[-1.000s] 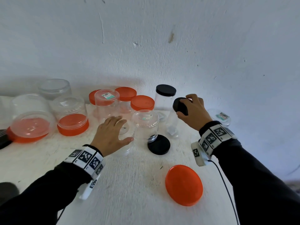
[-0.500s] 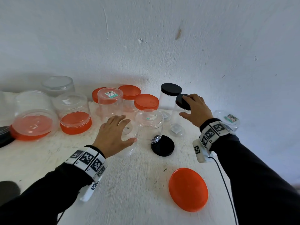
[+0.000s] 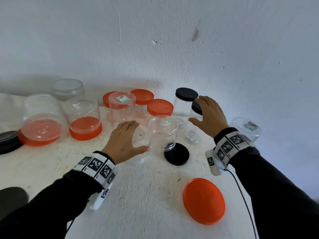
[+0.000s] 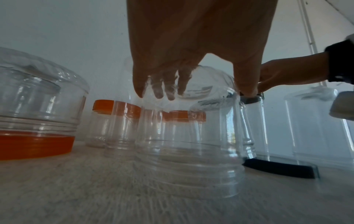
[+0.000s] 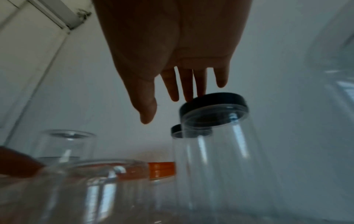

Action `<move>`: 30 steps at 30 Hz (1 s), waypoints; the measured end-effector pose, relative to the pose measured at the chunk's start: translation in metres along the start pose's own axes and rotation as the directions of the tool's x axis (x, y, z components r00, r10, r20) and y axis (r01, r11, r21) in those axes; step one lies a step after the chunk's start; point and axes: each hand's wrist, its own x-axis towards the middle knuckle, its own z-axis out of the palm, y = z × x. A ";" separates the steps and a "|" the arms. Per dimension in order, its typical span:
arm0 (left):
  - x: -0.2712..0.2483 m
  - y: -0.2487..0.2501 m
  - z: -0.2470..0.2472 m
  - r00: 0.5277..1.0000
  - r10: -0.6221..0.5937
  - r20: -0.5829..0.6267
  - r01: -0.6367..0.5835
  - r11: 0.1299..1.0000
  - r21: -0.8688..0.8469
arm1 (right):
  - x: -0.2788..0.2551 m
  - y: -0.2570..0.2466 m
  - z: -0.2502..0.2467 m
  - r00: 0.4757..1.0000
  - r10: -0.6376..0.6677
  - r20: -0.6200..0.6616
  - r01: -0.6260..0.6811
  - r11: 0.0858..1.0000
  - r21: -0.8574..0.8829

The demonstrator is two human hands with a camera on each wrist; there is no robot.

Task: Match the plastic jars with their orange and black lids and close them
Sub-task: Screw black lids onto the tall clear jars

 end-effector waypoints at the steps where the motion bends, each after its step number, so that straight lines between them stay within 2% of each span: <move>1: -0.001 0.000 -0.002 1.000 -0.004 0.006 0.004 0.999 -0.038 | -0.004 -0.008 0.000 0.999 -0.039 -0.023 0.039 0.999 0.031; 4: -0.004 -0.004 -0.008 0.998 0.023 0.059 -0.015 0.991 -0.133 | -0.017 -0.033 0.001 0.981 -0.188 0.042 0.181 0.975 0.131; 8: -0.012 -0.006 -0.013 0.988 0.082 0.134 -0.055 0.979 -0.196 | -0.035 -0.062 0.006 0.890 -0.354 0.286 0.277 0.920 0.277; 12: -0.027 -0.004 -0.019 0.975 0.073 0.208 -0.028 0.977 -0.213 | -0.051 -0.085 0.014 0.809 -0.403 0.427 0.270 0.901 0.339; 16: -0.039 -0.010 -0.024 0.967 0.047 0.249 0.033 0.951 -0.307 | -0.065 -0.101 0.017 0.772 -0.428 0.469 0.287 0.894 0.344; 19: -0.045 -0.013 -0.023 0.977 0.003 0.212 0.087 0.907 -0.412 | -0.072 -0.109 0.016 0.762 -0.412 0.499 0.272 0.903 0.331; 22: -0.049 -0.011 -0.022 0.981 -0.017 0.191 0.099 0.897 -0.431 | -0.079 -0.116 0.015 0.767 -0.388 0.510 0.264 0.917 0.300; 27: -0.056 -0.008 -0.019 0.985 -0.007 0.171 0.099 0.842 -0.531 | -0.088 -0.121 0.015 0.804 -0.332 0.494 0.282 0.943 0.174; 30: -0.060 -0.006 -0.018 0.978 0.045 0.202 0.078 0.825 -0.560 | -0.094 -0.117 0.011 0.834 -0.317 0.451 0.263 0.948 0.178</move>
